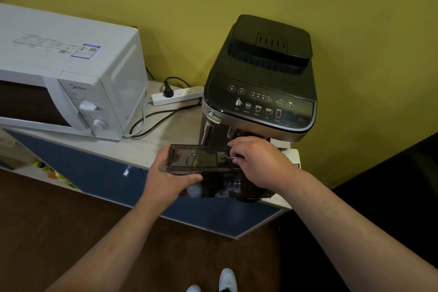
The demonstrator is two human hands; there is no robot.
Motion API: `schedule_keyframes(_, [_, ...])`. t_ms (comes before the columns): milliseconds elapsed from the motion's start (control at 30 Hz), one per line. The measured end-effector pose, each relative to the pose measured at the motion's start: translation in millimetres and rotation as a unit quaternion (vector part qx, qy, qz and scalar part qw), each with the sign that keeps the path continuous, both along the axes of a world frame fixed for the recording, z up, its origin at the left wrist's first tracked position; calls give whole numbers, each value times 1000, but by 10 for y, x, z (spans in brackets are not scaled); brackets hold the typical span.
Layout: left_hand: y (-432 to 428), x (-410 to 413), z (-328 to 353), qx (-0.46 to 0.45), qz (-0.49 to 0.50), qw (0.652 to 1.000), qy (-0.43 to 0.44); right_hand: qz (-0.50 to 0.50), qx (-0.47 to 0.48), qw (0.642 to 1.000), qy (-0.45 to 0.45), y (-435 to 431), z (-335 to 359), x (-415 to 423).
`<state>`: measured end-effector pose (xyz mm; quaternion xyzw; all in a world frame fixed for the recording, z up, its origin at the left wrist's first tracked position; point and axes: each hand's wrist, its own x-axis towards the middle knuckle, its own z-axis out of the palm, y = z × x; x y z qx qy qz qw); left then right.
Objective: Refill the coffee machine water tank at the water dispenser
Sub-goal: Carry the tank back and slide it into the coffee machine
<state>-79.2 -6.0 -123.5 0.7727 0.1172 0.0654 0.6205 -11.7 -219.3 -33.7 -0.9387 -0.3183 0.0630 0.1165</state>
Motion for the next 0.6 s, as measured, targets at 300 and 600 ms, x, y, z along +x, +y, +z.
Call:
schedule_keyframes(300, [13,24,-30,-26,7,1000,10,40,-18,999,16,220,104,-78])
schedule_keyframes(600, [28,33,-33,-17,0,1000,9,35,-54,996,53,244,68,32])
